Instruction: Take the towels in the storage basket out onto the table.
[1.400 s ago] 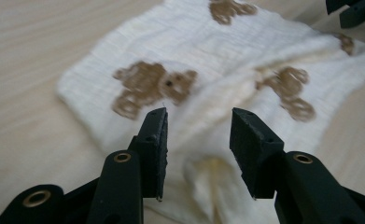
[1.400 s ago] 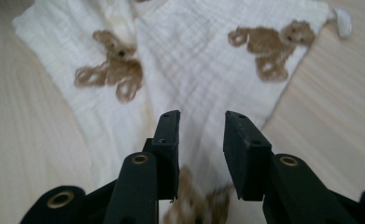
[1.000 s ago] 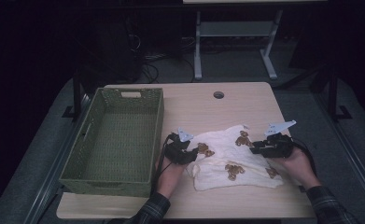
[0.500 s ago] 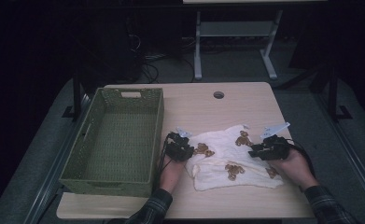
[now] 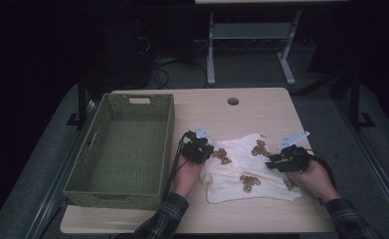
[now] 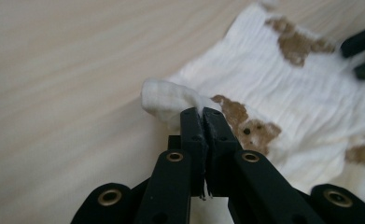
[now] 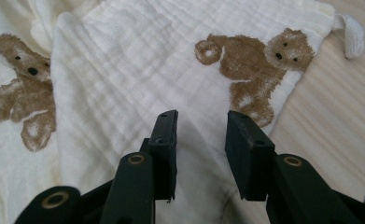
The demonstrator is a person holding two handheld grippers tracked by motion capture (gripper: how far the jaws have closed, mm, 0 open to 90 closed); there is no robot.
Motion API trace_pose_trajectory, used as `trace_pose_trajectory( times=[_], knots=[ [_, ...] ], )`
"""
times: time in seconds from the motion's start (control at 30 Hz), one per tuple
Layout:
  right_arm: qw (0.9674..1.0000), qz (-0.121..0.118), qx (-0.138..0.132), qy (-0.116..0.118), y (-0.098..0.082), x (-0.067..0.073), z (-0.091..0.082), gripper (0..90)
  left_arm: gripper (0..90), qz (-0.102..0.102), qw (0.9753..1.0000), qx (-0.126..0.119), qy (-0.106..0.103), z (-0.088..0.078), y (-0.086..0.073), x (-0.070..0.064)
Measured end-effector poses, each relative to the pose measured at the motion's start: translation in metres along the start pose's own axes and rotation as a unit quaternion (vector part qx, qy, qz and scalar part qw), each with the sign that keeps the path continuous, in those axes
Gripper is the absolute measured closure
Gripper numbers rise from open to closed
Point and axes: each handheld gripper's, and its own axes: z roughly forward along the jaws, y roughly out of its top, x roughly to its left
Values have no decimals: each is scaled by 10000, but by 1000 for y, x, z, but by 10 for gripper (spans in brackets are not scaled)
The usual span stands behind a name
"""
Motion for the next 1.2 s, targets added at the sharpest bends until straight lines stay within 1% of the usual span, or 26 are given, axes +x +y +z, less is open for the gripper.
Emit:
trace_pose_trajectory(
  times=[0.07, 0.13, 0.17, 0.23, 0.3, 0.33, 0.37, 0.4, 0.43, 0.47, 0.53, 0.6, 0.63, 0.67, 0.77, 0.83, 0.9, 1.03, 1.07, 1.13, 1.2],
  knots=[
    [10000, 8, 2, -12, -1, 0, -1, 632, 874, 139, 9998, -136, -76, 1, 9, -4],
    [10000, -3, 1, -18, -1, 0, -1, 631, 874, 357, 9992, -138, -138, 4, 16, -14],
    [10000, 27, 11, -31, -2, 1, -2, 631, 873, 508, 9984, -117, -221, 6, 17, -20],
    [10000, 21, -4, -35, -2, 1, -2, 631, 873, 838, 9959, 35, -339, 12, 18, -34],
    [10000, 23, -14, -31, -3, 0, -2, 628, 872, 1064, 9930, 142, -485, 18, 15, -47],
    [10000, 32, -31, -23, -4, 0, -2, 627, 871, 1115, 9922, 166, -538, 22, 13, -53],
    [10000, 53, -28, -25, -4, 0, -3, 627, 871, 1114, 9917, 185, -615, 26, 10, -59],
    [10000, 40, -25, -28, -4, 0, -3, 627, 870, 1130, 9906, 228, -732, 30, 8, -64],
    [10000, 40, -28, -24, -4, 0, -3, 626, 866, 1171, 9894, 285, -806, 35, 5, -69],
    [10000, 43, -30, -22, -5, 0, -3, 625, 857, 1216, 9879, 377, -881, 39, 3, -73],
    [10000, 52, -23, -19, -5, 0, -3, 625, 808, 1272, 9840, 510, -1140, 46, -3, -82],
    [10000, 54, -29, -8, -5, 0, -3, 625, 769, 1325, 9812, 531, -1300, 47, -6, -89],
    [10000, 55, -36, -6, -5, 0, -3, 624, 750, 1346, 9800, 492, -1382, 46, -6, -90],
    [10000, 60, -43, 1, -5, 0, -3, 623, 733, 1354, 9795, 440, -1423, 44, -5, -91],
    [10000, 59, -33, 3, -5, 0, -3, 617, 728, 1307, 9817, 188, -1374, 31, 3, -87],
    [10000, 59, -36, 6, -5, 0, -3, 617, 727, 1277, 9835, 77, -1279, 23, 9, -79],
    [10000, 66, -48, 4, -5, 0, -3, 616, 727, 1234, 9856, 13, -1157, 19, 13, -70],
    [10000, 25, -63, 1, -6, 0, -3, 615, 710, 1092, 9890, 54, -992, 19, 15, -51],
    [10000, 29, -62, 0, -6, 0, -3, 615, 708, 1056, 9894, 82, -992, 21, 15, -47],
    [10000, 63, -54, 6, -6, 0, -3, 615, 701, 1020, 9895, 167, -1013, 25, 13, -44],
    [10000, 61, -57, 8, -6, 0, -3, 615, 696, 1042, 9888, 240, -1045, 31, 11, -44]
  ],
)
